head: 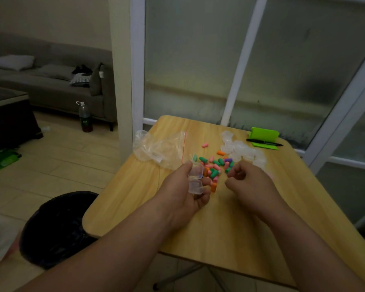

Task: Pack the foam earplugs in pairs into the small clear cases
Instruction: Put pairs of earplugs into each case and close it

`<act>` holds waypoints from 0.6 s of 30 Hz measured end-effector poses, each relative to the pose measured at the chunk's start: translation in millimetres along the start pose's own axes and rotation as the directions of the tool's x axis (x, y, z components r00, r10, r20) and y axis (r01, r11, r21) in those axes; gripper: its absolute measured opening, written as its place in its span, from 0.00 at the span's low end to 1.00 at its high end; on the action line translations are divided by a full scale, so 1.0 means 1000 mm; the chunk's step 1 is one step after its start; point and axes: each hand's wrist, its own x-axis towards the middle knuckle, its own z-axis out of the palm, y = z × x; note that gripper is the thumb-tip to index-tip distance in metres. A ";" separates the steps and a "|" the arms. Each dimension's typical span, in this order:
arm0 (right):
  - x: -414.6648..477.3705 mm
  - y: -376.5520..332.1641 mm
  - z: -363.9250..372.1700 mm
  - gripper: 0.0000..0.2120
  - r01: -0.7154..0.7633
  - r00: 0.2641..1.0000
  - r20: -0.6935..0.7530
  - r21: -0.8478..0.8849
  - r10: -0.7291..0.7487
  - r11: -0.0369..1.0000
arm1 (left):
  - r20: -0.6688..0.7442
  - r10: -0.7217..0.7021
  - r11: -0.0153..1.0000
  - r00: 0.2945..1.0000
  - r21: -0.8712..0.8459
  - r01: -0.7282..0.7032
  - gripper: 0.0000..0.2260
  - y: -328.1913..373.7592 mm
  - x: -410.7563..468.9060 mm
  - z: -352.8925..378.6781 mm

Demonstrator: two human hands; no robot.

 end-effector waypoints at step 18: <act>-0.029 -0.020 0.012 0.04 0.291 0.954 0.037 0.113 -0.297 0.950 | 0.138 -0.023 0.995 0.990 -0.089 0.036 0.21 -0.002 -0.001 0.007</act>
